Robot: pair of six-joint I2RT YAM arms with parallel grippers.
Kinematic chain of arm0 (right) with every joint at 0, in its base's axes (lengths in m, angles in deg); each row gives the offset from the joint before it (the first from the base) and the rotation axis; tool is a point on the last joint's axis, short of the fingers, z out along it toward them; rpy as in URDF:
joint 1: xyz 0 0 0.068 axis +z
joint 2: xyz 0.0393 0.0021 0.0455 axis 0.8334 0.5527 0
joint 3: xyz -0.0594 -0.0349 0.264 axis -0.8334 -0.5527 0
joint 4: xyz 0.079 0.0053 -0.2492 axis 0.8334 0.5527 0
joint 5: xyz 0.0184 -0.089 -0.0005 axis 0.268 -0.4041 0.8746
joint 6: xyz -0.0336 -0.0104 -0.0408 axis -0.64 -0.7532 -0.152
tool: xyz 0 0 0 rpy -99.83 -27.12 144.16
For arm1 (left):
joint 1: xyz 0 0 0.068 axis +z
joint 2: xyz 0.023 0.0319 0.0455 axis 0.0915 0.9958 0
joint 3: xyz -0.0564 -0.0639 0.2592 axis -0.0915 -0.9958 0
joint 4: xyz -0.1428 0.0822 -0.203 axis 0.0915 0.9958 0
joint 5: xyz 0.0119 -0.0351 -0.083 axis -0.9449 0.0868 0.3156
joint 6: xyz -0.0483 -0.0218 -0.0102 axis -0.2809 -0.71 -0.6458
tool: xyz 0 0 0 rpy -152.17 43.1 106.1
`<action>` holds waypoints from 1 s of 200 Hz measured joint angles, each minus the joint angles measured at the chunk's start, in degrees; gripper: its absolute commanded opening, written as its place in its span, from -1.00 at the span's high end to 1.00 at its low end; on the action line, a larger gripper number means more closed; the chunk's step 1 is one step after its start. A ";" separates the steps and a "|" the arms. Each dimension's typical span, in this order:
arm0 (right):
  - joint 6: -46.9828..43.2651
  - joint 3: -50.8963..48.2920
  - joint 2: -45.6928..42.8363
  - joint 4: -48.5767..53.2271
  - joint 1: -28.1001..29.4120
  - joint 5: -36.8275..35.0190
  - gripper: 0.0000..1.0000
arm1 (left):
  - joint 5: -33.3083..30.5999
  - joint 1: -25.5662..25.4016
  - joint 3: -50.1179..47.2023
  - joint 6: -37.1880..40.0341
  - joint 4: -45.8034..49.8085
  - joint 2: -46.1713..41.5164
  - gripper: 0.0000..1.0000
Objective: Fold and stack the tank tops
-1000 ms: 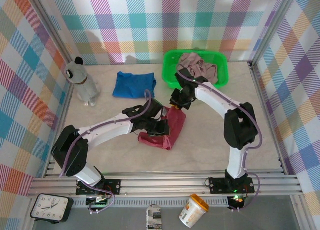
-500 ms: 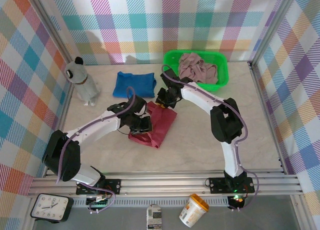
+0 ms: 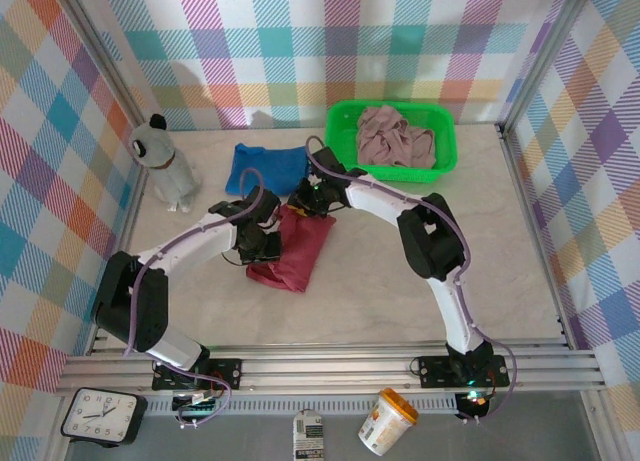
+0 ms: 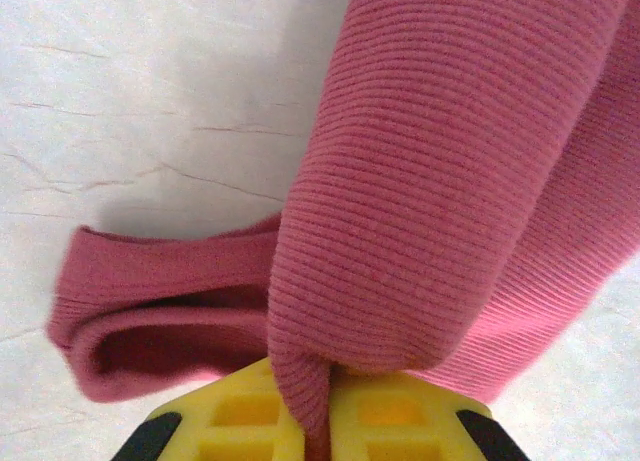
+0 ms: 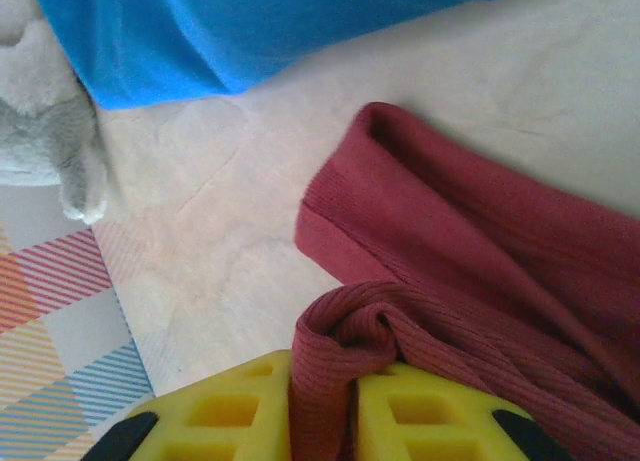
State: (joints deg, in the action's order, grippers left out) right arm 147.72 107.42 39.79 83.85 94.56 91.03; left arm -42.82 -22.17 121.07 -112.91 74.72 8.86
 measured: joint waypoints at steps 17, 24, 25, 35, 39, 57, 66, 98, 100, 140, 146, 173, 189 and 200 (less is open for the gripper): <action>-0.44 1.29 1.66 -1.99 0.57 1.03 0.46 | -2.05 0.68 0.00 0.33 0.55 0.94 0.78; -0.66 1.77 2.08 -2.27 0.70 1.38 0.43 | -2.86 0.87 0.00 0.46 0.59 1.33 0.78; -0.72 1.88 2.16 -2.36 0.74 1.49 0.42 | -2.97 0.90 0.00 0.46 0.59 1.36 0.78; -1.57 2.45 2.49 -2.97 0.90 2.08 0.33 | -4.04 1.01 0.00 0.48 0.68 1.84 0.78; -1.73 2.64 2.58 -3.13 0.90 2.36 0.29 | -4.52 1.01 0.00 0.48 0.70 1.99 0.78; -3.45 3.06 2.58 -3.91 0.90 3.19 0.16 | -6.19 1.07 -0.11 0.50 1.09 2.23 0.77; -4.37 3.37 2.58 -3.91 0.94 3.41 0.12 | -7.04 1.07 -0.20 0.48 1.44 2.23 0.77; -9.64 3.43 2.43 -3.30 0.92 3.41 0.01 | -10.03 1.73 -1.27 0.48 3.10 2.29 0.73; -9.99 3.39 2.36 -3.23 0.92 3.32 0.01 | -10.21 1.79 -1.33 0.46 3.28 2.29 0.73; -19.93 -4.68 -5.90 -0.66 0.31 1.84 0.06 | -13.88 3.93 -1.66 0.50 4.17 2.40 0.71; -21.40 -6.27 -7.58 -0.66 0.15 2.03 0.08 | -14.10 4.37 -1.66 0.50 4.15 2.40 0.70; -26.05 -11.41 -11.82 -1.36 0.09 4.26 0.19 | -15.37 6.82 -1.70 0.68 4.59 2.40 0.62; -28.09 -12.66 -11.56 -1.70 0.07 5.14 0.23 | -15.67 8.33 -1.73 0.68 5.31 2.40 0.56; -29.64 -13.35 -11.06 -1.68 0.15 5.62 0.25 | -15.98 9.49 -1.73 0.83 5.60 2.38 0.50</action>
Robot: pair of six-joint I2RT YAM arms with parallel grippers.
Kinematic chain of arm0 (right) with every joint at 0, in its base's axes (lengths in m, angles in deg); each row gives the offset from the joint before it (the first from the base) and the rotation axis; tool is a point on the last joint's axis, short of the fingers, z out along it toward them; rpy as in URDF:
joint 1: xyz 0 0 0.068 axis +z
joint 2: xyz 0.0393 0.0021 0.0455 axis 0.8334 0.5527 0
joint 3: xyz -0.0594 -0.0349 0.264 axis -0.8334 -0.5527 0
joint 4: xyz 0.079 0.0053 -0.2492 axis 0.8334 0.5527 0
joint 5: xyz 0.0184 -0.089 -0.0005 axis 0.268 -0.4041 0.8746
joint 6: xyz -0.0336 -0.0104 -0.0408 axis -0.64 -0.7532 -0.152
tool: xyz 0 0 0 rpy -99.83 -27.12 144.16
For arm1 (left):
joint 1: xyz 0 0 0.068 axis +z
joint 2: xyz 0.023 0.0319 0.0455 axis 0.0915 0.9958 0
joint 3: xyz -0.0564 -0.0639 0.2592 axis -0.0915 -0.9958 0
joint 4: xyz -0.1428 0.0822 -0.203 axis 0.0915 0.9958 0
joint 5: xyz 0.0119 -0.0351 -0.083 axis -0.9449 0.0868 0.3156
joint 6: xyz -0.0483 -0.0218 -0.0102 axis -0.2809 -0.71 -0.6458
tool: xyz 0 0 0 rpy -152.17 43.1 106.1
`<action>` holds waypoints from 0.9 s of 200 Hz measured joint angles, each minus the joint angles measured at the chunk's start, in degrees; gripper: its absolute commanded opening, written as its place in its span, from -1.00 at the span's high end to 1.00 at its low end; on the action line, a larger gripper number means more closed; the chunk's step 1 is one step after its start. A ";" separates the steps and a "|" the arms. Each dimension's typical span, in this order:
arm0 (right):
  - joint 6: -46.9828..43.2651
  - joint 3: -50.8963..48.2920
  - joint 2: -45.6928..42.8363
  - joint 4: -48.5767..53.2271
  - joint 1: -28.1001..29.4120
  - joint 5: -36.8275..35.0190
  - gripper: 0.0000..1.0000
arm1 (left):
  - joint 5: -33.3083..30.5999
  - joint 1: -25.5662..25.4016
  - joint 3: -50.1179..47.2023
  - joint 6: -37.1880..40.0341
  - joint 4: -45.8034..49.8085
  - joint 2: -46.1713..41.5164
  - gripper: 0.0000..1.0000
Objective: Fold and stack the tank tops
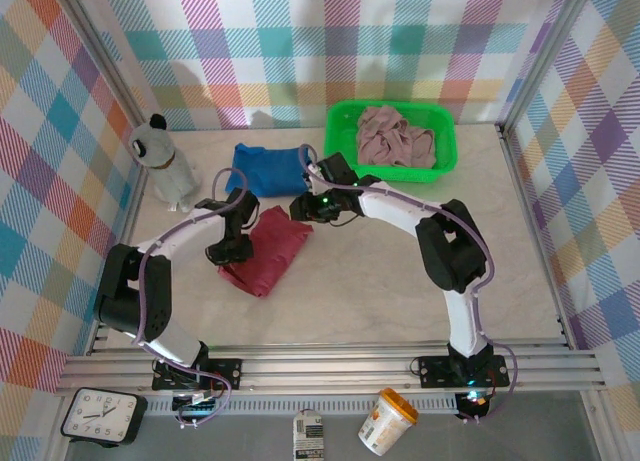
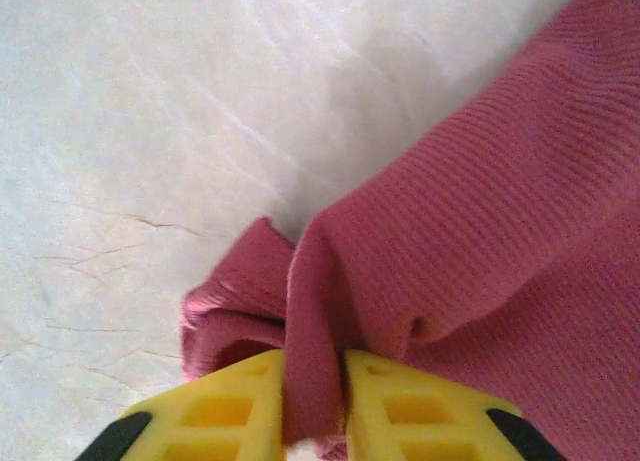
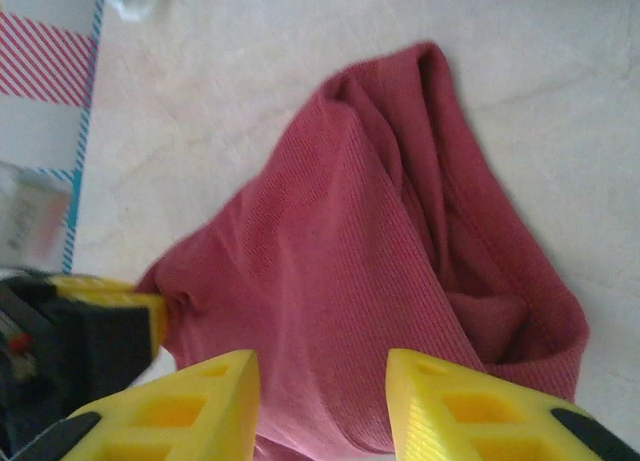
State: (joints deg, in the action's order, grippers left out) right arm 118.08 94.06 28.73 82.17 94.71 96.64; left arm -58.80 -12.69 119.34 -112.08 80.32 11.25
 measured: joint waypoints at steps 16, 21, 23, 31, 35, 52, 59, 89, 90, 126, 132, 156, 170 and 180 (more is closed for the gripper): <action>-2.01 0.04 1.38 -0.26 0.24 0.28 0.27 | -0.02 1.42 0.00 -0.20 0.92 -0.11 0.37; -2.67 0.07 1.90 -0.26 0.35 0.31 0.28 | 0.00 1.70 0.00 -0.26 1.20 -0.31 0.32; -2.91 0.07 2.12 -0.28 0.37 0.28 0.29 | 0.00 1.81 0.00 -0.35 1.31 -0.37 0.30; -3.87 0.15 3.06 -0.31 0.63 0.28 0.30 | 0.11 2.05 0.04 -0.50 1.84 -0.92 0.24; -4.20 0.26 3.50 -0.26 0.76 0.26 0.30 | 0.31 2.14 0.04 -0.79 2.23 -1.31 0.22; -5.97 0.90 5.49 0.04 1.40 -0.17 0.31 | 2.36 2.34 0.04 -1.66 2.75 -3.52 0.09; -6.62 1.20 6.23 0.07 1.62 -0.44 0.31 | 3.32 2.34 0.04 -2.05 2.75 -4.39 0.08; -8.48 1.60 7.58 0.26 2.12 -1.33 0.31 | 6.40 2.34 -0.39 -3.13 1.99 -5.79 0.00; -8.57 1.60 7.58 0.26 2.12 -1.38 0.31 | 6.54 2.34 -0.48 -3.21 1.97 -5.75 0.00; -9.64 1.11 7.34 0.37 2.23 -2.75 0.31 | 7.10 2.36 -1.46 -2.86 0.76 -0.94 0.03; -9.66 0.48 6.97 0.35 2.29 -3.28 0.31 | 6.93 2.40 -1.46 -2.56 0.48 0.13 0.07; -9.35 -4.63 3.48 0.24 2.29 -4.83 0.31 | 6.51 2.84 -1.49 -1.11 -0.94 2.97 0.26; -8.46 -8.17 0.98 0.15 2.29 -4.85 0.30 | 6.56 2.99 -1.36 0.11 -1.81 3.65 0.39; -7.74 -10.64 -0.70 0.13 2.36 -4.63 0.27 | 6.62 3.04 -0.81 1.03 -2.34 4.50 0.52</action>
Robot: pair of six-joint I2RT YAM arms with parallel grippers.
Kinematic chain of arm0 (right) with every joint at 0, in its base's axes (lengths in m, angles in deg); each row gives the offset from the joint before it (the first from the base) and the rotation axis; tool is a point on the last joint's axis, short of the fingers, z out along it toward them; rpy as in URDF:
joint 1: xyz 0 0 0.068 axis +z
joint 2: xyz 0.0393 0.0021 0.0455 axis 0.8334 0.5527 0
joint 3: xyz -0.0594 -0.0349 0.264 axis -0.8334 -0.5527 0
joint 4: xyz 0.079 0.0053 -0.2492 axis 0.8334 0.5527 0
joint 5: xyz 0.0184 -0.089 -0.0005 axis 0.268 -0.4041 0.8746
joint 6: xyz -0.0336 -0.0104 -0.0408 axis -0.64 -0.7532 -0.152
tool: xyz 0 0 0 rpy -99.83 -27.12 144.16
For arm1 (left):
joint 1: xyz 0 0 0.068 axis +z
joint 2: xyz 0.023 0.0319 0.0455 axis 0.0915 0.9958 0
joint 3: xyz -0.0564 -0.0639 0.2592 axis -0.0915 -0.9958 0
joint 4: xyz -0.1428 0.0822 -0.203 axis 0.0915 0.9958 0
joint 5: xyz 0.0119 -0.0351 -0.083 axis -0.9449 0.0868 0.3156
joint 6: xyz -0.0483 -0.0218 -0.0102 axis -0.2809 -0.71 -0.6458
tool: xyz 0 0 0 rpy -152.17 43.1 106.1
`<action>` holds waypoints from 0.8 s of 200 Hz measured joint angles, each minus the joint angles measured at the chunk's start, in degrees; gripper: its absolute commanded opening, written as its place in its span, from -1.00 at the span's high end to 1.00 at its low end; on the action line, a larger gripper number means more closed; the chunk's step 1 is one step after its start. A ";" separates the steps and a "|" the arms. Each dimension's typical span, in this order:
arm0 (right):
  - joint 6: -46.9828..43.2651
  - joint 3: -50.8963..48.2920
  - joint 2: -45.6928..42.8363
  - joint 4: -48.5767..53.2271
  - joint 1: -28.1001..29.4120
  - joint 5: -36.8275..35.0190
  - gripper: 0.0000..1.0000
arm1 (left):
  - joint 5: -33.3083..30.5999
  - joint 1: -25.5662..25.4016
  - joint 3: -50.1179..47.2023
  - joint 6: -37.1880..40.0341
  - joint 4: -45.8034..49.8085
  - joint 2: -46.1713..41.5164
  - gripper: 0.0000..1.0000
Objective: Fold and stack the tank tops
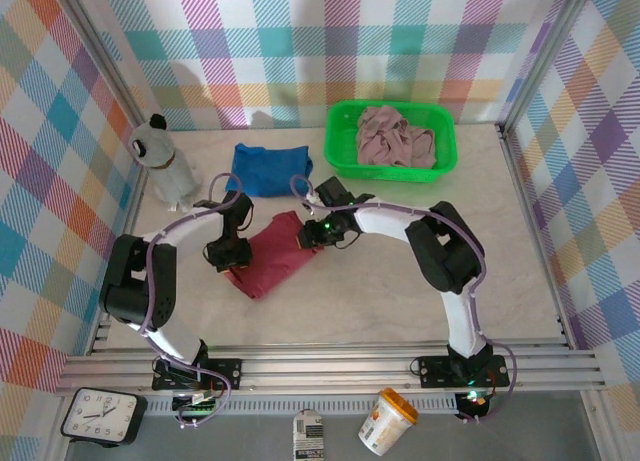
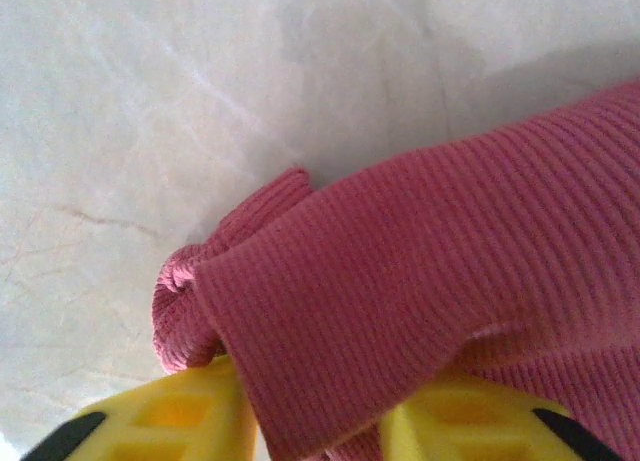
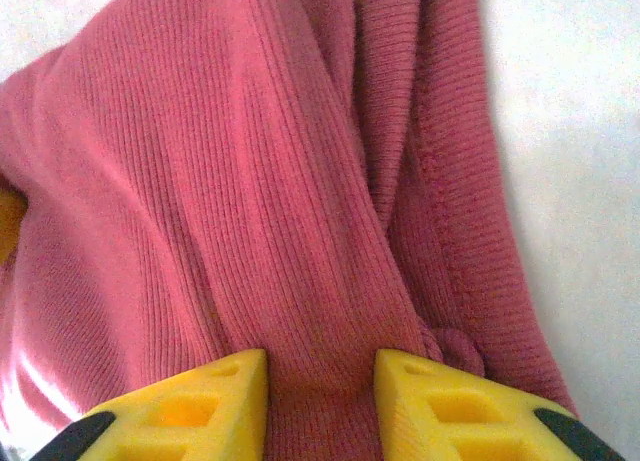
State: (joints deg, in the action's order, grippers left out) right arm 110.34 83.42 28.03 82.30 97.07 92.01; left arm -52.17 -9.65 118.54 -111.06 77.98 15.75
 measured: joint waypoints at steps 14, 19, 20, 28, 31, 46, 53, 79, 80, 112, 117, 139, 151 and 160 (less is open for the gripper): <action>1.01 -2.64 -1.90 0.13 0.26 0.44 0.20 | 0.04 0.02 1.64 1.86 -0.07 1.84 0.58; 1.22 -3.48 -2.49 0.13 0.37 0.52 0.17 | -0.02 0.04 2.38 2.80 0.00 2.58 0.59; 1.31 -3.72 -2.71 0.11 0.42 0.55 0.16 | -0.04 0.04 2.58 2.95 0.00 2.73 0.59; 1.86 -5.01 -3.72 0.00 0.66 0.50 0.08 | -0.28 0.04 4.33 4.37 0.15 4.57 0.59; 1.77 -5.46 -4.09 0.02 0.72 0.44 0.05 | -0.39 0.04 4.92 4.81 0.20 5.14 0.59; 2.54 -8.02 -6.95 0.31 0.90 -0.70 -0.13 | -1.22 0.04 8.35 7.37 0.15 8.13 0.59; 2.54 -8.90 -8.28 0.50 0.90 -1.75 -0.24 | -1.60 0.04 9.86 8.46 0.20 9.25 0.54; 2.40 -10.05 -13.49 1.07 1.03 -6.64 -0.37 | -1.75 0.04 15.41 11.85 0.59 11.96 0.33; 2.40 -10.05 -13.57 1.05 1.03 -6.78 -0.37 | -1.66 0.04 15.58 11.98 0.63 12.02 0.33; 1.92 -6.99 -12.59 1.57 0.98 -11.15 -0.40 | -0.96 0.07 21.31 13.38 2.78 12.20 0.07; 1.81 -6.21 -11.69 1.60 0.98 -11.58 -0.40 | -1.03 0.07 21.59 13.44 3.23 12.00 0.03; 1.55 -2.19 -7.04 2.27 0.98 -13.31 -0.42 | -0.44 0.44 20.98 12.31 5.60 10.54 -0.23; 1.57 -0.76 -4.92 2.49 0.98 -13.55 -0.42 | 1.11 1.33 18.62 11.74 5.38 8.68 -0.30; 1.57 0.09 -3.45 2.75 1.01 -13.62 -0.42 | 2.29 2.34 16.09 11.21 5.25 6.88 -0.32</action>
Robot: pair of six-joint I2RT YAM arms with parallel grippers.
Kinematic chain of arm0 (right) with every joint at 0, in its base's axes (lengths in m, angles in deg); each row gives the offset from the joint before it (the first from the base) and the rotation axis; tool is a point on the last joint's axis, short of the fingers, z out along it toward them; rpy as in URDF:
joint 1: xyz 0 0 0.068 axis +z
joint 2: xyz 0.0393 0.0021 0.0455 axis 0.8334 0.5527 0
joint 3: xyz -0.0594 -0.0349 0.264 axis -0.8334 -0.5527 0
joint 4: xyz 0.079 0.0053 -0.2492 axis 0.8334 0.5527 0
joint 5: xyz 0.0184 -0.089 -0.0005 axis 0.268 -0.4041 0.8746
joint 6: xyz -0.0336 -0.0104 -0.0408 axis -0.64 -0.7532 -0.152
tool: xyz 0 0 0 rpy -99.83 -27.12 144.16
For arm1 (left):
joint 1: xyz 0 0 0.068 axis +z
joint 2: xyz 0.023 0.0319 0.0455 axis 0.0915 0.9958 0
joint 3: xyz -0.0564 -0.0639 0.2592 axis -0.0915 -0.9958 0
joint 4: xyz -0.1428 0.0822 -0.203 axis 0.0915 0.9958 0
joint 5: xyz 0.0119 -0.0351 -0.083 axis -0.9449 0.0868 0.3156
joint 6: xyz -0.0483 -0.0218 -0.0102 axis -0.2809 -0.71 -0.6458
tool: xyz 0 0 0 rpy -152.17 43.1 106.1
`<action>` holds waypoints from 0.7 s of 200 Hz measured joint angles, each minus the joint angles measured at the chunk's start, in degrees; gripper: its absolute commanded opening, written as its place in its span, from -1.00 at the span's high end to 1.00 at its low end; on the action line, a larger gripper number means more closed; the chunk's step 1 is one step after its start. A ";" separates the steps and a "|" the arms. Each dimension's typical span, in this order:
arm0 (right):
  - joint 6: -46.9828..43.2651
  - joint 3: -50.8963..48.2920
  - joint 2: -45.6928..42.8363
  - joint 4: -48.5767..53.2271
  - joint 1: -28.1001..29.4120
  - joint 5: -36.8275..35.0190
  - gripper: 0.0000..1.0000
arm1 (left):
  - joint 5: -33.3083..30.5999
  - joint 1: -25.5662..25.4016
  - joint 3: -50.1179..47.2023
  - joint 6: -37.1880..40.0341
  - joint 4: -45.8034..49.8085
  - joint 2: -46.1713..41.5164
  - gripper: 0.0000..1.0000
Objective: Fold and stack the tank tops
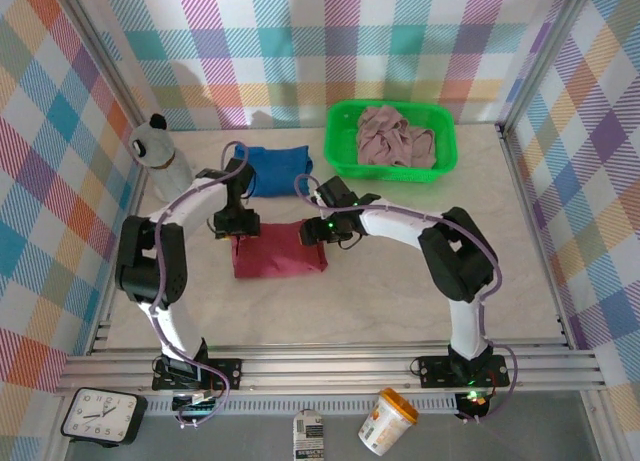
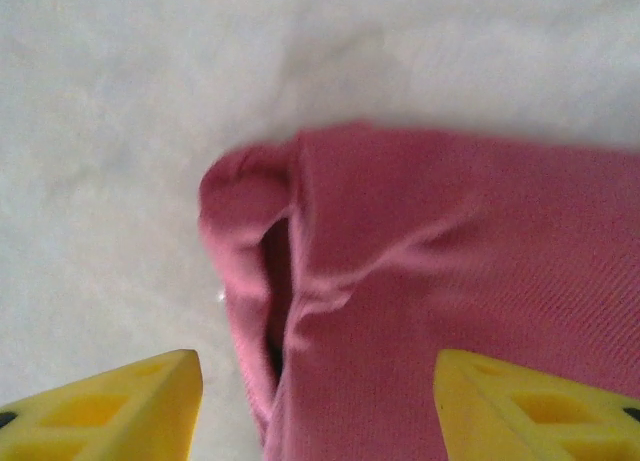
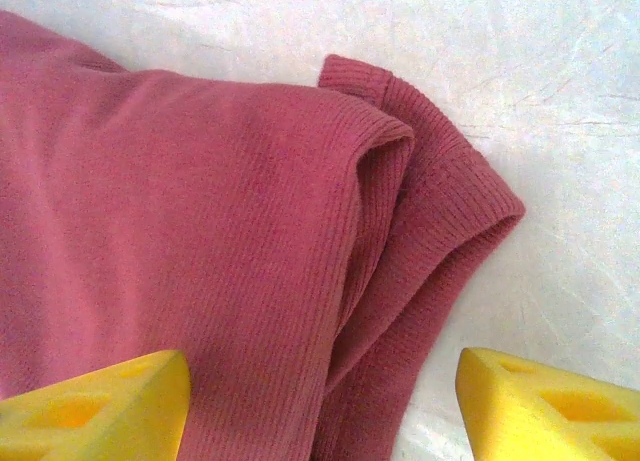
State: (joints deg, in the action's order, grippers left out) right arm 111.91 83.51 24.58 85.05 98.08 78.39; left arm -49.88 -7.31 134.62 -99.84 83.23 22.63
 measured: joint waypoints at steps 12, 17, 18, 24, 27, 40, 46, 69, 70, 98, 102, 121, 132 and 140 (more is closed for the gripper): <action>0.00 1.05 1.53 0.33 0.15 -0.02 -0.40 | 2.10 1.51 -3.26 -0.46 -0.70 -1.86 -0.32; 0.00 1.49 2.14 0.42 0.33 -0.04 -0.39 | 3.06 2.03 -4.24 -0.44 -0.96 -2.23 -0.32; 0.00 1.60 2.29 0.42 0.35 -0.04 -0.39 | 3.34 2.21 -4.55 -0.48 -1.05 -2.34 -0.32; 0.00 2.01 2.91 0.46 0.55 -0.02 -0.38 | 4.66 2.80 -5.75 -0.52 -1.70 -2.49 -0.32; 0.00 2.14 3.19 0.46 0.68 -0.04 -0.38 | 5.29 3.04 -6.27 -0.57 -2.08 -2.51 -0.32; -0.02 2.38 3.85 0.50 1.18 -0.28 -0.34 | 8.07 3.63 -8.13 -0.66 -3.80 -2.32 -0.30; 0.00 2.54 3.87 0.61 1.29 -0.44 -0.32 | 9.46 3.76 -8.66 -0.66 -4.59 -2.10 -0.28; -0.28 3.82 4.59 1.42 1.88 -0.76 -0.25 | 13.84 3.76 -9.35 -0.96 -7.85 -0.83 -0.14; -0.26 3.96 4.70 1.51 1.92 -0.87 -0.25 | 13.94 3.76 -9.35 -0.96 -7.98 -0.79 -0.13; -0.85 6.21 6.29 2.91 3.45 -3.82 -0.11 | 16.48 3.76 -9.40 -0.70 -10.12 1.51 0.21; -1.01 6.43 6.54 2.95 3.72 -4.48 -0.08 | 16.70 3.76 -9.40 -1.01 -10.23 1.55 0.27; -1.55 6.64 6.73 3.37 4.11 -6.05 0.16 | 17.75 3.76 -9.40 -0.63 -10.93 1.84 0.56; -1.68 6.69 6.84 3.54 4.07 -6.56 0.33 | 18.71 3.76 -9.33 -0.39 -11.13 2.08 0.75; -1.64 6.69 6.84 3.50 4.04 -6.40 0.46 | 19.08 3.76 -9.11 -0.26 -11.06 2.14 0.85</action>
State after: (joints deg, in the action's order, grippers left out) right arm 110.27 90.19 31.42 88.55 102.12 71.99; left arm -30.80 -3.55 125.51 -100.11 72.17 24.78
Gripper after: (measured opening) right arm 0.354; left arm 0.147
